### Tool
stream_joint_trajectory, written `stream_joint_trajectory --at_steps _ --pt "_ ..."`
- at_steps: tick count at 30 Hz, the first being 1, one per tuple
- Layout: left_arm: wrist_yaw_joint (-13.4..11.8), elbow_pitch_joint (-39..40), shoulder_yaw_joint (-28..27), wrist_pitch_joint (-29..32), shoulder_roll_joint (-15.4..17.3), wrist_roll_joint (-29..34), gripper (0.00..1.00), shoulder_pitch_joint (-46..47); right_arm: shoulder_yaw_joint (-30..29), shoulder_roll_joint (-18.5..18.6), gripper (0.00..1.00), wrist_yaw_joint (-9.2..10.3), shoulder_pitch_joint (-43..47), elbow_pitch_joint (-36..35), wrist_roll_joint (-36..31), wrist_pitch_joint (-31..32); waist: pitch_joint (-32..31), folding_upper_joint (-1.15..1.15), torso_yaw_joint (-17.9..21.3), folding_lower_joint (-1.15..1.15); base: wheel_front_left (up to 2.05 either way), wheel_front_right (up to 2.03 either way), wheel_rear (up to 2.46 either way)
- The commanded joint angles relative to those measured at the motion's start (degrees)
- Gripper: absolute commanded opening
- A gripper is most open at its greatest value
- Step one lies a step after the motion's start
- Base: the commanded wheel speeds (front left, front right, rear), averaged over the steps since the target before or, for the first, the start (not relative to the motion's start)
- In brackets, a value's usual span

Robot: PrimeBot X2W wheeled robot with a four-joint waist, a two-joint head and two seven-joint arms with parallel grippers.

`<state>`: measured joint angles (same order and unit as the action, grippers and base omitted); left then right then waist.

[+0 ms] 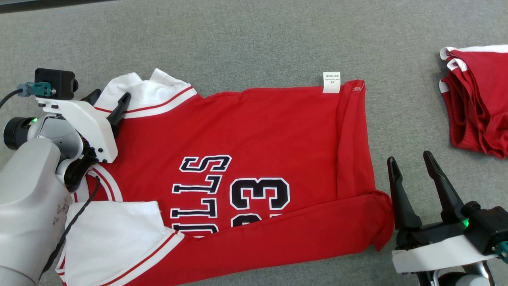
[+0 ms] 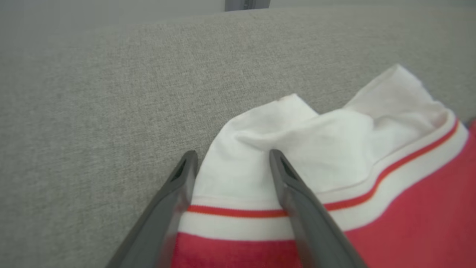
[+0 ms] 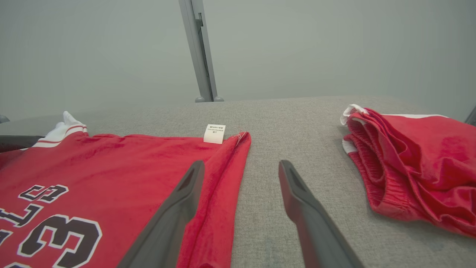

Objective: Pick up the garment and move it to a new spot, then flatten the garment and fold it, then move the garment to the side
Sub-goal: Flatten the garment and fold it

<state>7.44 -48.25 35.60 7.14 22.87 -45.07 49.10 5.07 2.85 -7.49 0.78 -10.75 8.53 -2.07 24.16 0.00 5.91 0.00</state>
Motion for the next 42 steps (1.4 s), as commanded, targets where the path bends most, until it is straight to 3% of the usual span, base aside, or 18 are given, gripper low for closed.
stream_joint_trajectory --at_steps 1,2,3,4,13,23,33,42 --pt "0.0 -1.1 1.3 1.3 0.2 -0.9 1.00 0.0 0.1 0.1 1.00 0.01 -0.7 0.0 0.3 -0.4 0.1 0.00 0.1 0.00 0.00 0.00 0.00" --pt "0.0 -1.5 2.1 1.5 0.4 -1.6 1.00 0.2 0.2 0.1 1.00 0.02 -0.8 0.1 0.2 -0.3 0.2 0.00 0.2 0.00 0.00 0.00 0.00" --pt "0.0 -1.8 3.1 2.1 0.5 -2.2 0.73 0.3 0.2 0.1 1.00 0.01 -1.0 0.1 0.2 -0.3 0.2 0.00 0.2 0.00 0.00 0.00 0.00" --pt "0.1 -1.9 4.2 2.6 0.6 -2.8 0.02 0.2 0.2 0.1 1.00 0.01 -1.1 0.1 0.3 -0.3 0.2 0.00 0.3 0.00 0.00 0.00 0.00" --pt "0.0 -2.4 8.7 -2.3 1.7 -5.1 0.00 2.7 -1.1 0.1 1.00 0.01 -1.4 0.3 0.3 0.0 0.5 0.00 -0.4 0.00 0.00 0.00 0.00" --pt "0.0 -2.0 11.8 -8.6 -0.7 -9.2 0.00 2.6 -4.9 0.1 1.00 0.01 -8.5 2.3 -1.8 4.0 0.9 0.00 -4.0 0.00 0.00 0.00 0.00" --pt "0.0 -1.4 16.0 -12.0 -2.9 -11.9 0.00 4.7 -7.5 1.0 1.00 0.02 -23.7 17.5 -4.1 14.3 2.8 0.00 -7.0 0.00 0.00 0.00 0.00" --pt "0.0 -1.0 18.7 -15.2 -2.1 -14.6 0.00 6.5 -5.0 3.5 1.00 0.02 -29.2 25.8 -2.2 21.8 3.7 0.00 -8.3 0.00 0.00 0.00 0.00"
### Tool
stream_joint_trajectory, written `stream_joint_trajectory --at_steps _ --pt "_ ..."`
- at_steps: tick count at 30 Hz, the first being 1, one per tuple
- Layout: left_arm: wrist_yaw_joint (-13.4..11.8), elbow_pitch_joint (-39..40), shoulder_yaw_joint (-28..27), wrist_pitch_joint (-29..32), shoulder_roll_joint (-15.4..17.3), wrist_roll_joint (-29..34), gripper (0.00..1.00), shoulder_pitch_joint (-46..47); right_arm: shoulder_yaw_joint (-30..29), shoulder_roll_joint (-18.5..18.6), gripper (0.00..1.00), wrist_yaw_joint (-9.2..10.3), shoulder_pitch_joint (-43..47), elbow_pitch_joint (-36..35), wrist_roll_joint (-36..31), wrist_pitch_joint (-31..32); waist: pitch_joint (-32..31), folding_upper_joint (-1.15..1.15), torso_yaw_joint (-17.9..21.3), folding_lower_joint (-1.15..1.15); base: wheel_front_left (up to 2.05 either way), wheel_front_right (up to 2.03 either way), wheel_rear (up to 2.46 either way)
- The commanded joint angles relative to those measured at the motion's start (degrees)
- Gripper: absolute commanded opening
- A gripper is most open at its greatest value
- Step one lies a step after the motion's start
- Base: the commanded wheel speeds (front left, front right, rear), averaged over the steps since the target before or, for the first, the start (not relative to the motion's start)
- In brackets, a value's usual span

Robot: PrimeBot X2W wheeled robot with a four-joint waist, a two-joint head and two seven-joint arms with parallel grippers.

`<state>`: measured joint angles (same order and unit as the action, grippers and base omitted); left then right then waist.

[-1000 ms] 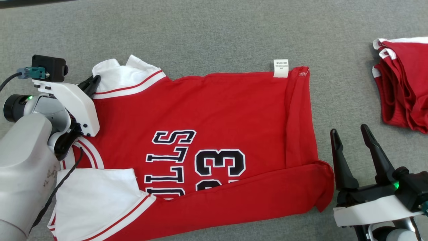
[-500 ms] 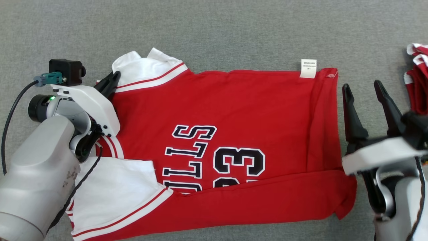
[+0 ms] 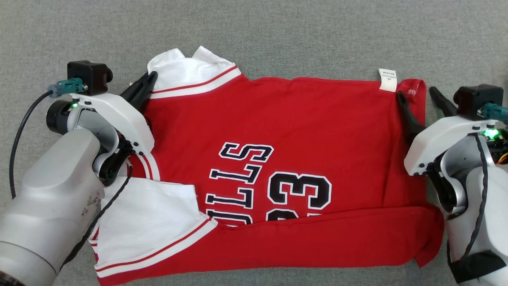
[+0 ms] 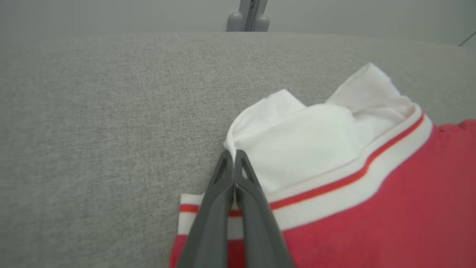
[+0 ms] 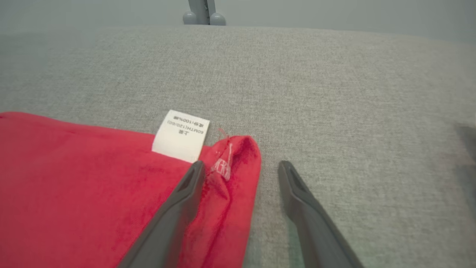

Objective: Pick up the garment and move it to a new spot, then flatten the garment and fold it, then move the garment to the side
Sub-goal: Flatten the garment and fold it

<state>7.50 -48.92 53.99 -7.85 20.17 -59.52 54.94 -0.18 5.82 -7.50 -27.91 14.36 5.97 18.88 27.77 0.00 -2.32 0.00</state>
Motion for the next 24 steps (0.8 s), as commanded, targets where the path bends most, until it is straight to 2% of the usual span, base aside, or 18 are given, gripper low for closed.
stream_joint_trajectory --at_steps 1,2,3,4,9,15,18,24 --pt "0.0 -0.3 0.6 -0.4 0.7 -0.6 0.00 0.8 0.6 0.7 1.00 0.03 -0.8 1.1 0.7 1.4 0.2 0.00 -0.1 0.00 0.00 0.00 0.00" --pt "0.0 -0.3 0.9 -0.8 0.8 -0.8 0.00 0.9 0.5 0.7 0.54 0.03 -1.0 1.5 1.0 2.1 0.2 0.00 -0.2 0.00 0.00 0.00 0.00" --pt "0.0 -0.3 1.2 -1.1 0.9 -1.2 0.00 1.1 0.5 0.8 0.31 0.03 -1.1 1.7 1.1 2.7 0.3 0.00 -0.3 0.00 0.00 0.00 0.00" --pt "0.0 -0.3 1.3 -1.4 1.0 -1.6 0.00 1.3 0.5 0.9 0.00 0.03 -1.2 1.7 1.3 3.0 0.3 0.00 -0.4 0.00 0.00 0.00 0.00" --pt "0.0 0.0 1.9 -3.3 1.6 -2.7 0.00 2.0 -0.4 1.3 0.00 0.07 -1.3 0.1 1.4 2.1 0.2 0.00 -0.5 0.00 0.00 0.00 0.00" --pt "0.0 1.9 0.1 -6.7 3.7 -3.4 0.00 2.2 -1.2 1.0 0.00 0.07 0.3 -4.5 1.7 -3.2 -0.5 0.00 -0.3 0.00 0.00 0.00 0.00" --pt "0.0 4.4 -2.3 -7.3 5.4 -3.1 0.00 1.5 -1.3 1.4 0.00 0.07 1.5 -6.4 2.2 -4.9 -0.9 0.00 -0.4 0.00 0.00 0.00 0.00" --pt "0.0 14.8 -13.7 -7.4 8.6 1.4 0.00 -5.4 -1.1 2.1 0.00 0.08 5.1 -10.3 4.3 -7.2 -2.1 0.00 -0.7 0.00 0.00 0.00 0.00"
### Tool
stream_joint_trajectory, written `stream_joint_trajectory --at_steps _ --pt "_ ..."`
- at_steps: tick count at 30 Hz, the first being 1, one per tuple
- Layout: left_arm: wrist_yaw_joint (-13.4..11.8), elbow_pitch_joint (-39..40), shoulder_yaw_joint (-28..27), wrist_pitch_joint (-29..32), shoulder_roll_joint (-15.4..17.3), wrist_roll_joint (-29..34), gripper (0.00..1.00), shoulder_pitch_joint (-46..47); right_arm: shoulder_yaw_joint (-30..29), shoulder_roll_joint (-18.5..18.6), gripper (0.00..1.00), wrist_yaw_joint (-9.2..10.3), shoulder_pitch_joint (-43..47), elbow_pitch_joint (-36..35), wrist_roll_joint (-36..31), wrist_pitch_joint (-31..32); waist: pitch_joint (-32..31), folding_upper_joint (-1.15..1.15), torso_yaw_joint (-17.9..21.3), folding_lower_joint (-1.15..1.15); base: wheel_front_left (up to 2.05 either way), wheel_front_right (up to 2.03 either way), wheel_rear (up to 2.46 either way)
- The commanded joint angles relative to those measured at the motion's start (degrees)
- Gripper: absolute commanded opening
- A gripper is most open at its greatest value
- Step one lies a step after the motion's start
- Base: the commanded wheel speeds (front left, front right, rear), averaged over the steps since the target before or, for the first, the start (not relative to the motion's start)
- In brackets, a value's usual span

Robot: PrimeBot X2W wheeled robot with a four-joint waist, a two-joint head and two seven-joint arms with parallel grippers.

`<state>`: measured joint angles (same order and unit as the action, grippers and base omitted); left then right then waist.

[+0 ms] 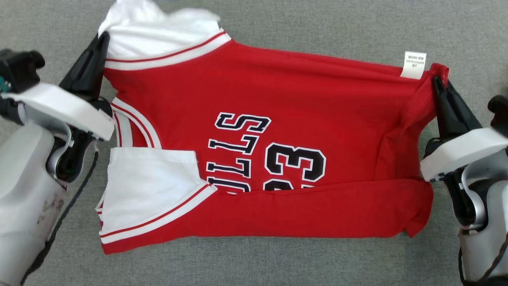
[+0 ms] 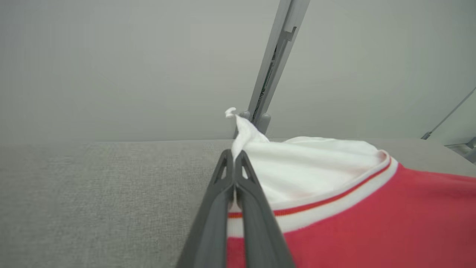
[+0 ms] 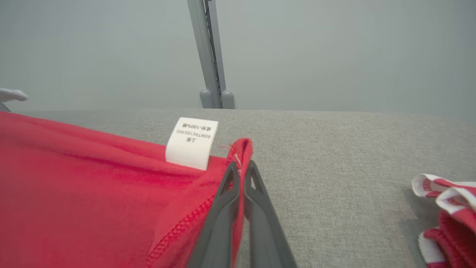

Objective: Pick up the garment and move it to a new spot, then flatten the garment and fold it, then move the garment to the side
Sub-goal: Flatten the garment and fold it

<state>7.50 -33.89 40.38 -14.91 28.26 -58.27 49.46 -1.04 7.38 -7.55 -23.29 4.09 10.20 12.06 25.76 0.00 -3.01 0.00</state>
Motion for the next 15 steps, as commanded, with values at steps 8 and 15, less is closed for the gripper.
stream_joint_trajectory --at_steps 8,15 --pt "-1.1 10.6 -10.5 -0.3 1.5 4.9 0.00 -13.6 0.7 1.0 0.00 0.14 6.8 -3.8 3.3 -1.8 -1.7 0.00 0.1 0.00 0.00 0.00 0.00" --pt "-3.3 19.8 -15.9 -0.3 1.4 7.7 0.00 -27.5 1.5 0.9 0.00 0.14 12.9 -5.2 6.7 -2.4 -2.9 0.00 0.1 0.00 0.00 0.00 0.00"
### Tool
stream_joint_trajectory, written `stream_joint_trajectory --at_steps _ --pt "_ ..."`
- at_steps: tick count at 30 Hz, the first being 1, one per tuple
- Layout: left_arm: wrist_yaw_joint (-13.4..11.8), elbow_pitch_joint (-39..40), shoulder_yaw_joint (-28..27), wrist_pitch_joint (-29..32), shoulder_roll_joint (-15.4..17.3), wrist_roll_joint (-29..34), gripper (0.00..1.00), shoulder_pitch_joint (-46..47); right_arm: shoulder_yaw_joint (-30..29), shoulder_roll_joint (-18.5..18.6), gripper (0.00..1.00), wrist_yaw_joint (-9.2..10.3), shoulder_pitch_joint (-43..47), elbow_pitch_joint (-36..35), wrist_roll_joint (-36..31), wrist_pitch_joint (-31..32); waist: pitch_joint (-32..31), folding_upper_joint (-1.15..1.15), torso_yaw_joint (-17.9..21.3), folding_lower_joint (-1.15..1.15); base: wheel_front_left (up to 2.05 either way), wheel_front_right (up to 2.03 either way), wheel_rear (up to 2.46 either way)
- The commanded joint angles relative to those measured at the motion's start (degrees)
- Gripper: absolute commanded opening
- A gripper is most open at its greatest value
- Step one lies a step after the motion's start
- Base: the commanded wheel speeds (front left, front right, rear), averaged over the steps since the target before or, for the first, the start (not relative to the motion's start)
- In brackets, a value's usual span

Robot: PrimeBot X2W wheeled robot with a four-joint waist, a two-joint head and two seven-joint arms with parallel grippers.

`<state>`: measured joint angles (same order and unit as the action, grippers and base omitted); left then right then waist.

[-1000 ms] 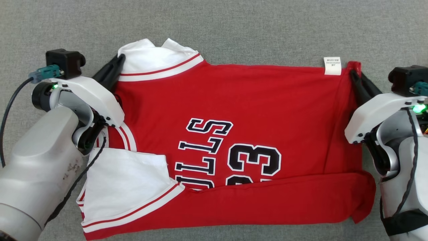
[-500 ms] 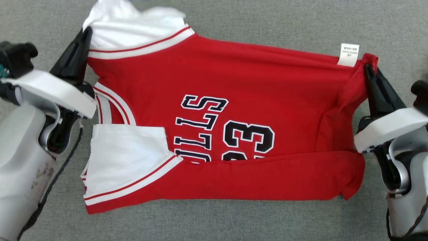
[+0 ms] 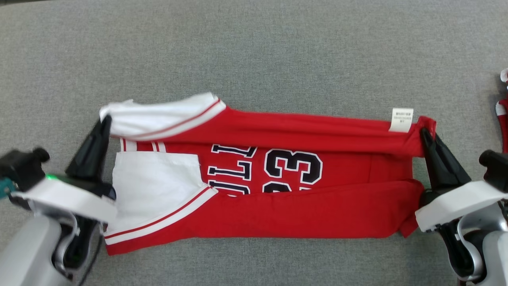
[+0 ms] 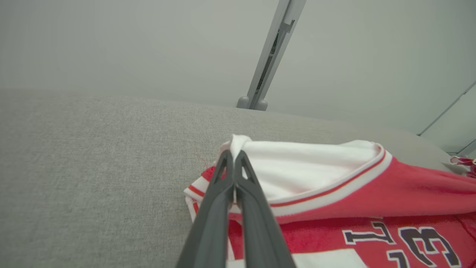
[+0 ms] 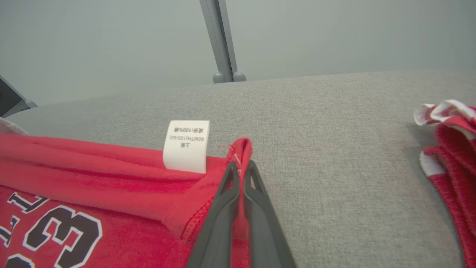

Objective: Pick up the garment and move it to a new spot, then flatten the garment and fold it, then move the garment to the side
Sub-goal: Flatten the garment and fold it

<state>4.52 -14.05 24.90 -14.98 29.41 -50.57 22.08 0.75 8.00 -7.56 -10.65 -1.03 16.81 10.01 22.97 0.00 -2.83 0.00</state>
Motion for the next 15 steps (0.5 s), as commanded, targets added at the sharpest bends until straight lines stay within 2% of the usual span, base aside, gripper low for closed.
stream_joint_trajectory --at_steps 1,5,7,10,12,13,15 --pt "-0.6 1.1 -0.6 -0.2 0.1 0.0 0.00 -2.1 -0.4 0.4 0.00 0.15 1.0 0.0 0.2 -0.6 -0.3 0.00 0.0 0.00 0.00 0.00 0.00" --pt "-1.5 3.8 0.2 0.2 -0.2 -0.7 0.00 -8.2 -1.0 -0.2 0.00 0.14 2.6 0.6 0.5 -1.9 -0.8 0.00 -0.1 0.00 0.00 0.00 0.00" --pt "-1.6 4.3 1.0 1.2 -0.4 -1.2 0.00 -9.9 -0.9 -0.3 0.20 0.14 3.1 1.2 0.1 -2.2 -0.9 0.00 0.0 0.00 0.00 0.00 0.00" --pt "-1.7 3.7 2.1 2.6 -1.1 -2.0 0.00 -11.4 -0.6 -0.5 0.41 0.14 3.6 2.1 -0.6 -2.8 -0.9 0.00 -0.1 0.00 0.00 0.00 0.00" --pt "-1.6 2.9 2.7 3.3 -1.5 -2.5 0.00 -11.8 -0.4 -0.9 0.49 0.14 4.2 2.5 -0.7 -3.2 -0.9 0.00 -0.2 0.00 0.00 0.00 0.00" --pt "-1.6 2.9 2.7 3.3 -1.5 -2.5 0.00 -11.8 -0.4 -0.9 0.49 0.14 4.2 2.5 -0.7 -3.2 -0.9 0.00 -0.2 0.00 0.00 0.00 0.00" --pt "-1.4 1.6 3.4 4.2 -2.1 -3.0 0.00 -12.4 -0.5 -1.2 0.64 0.14 5.4 2.9 -0.8 -3.7 -0.9 0.00 -0.3 0.00 0.00 0.00 0.00"
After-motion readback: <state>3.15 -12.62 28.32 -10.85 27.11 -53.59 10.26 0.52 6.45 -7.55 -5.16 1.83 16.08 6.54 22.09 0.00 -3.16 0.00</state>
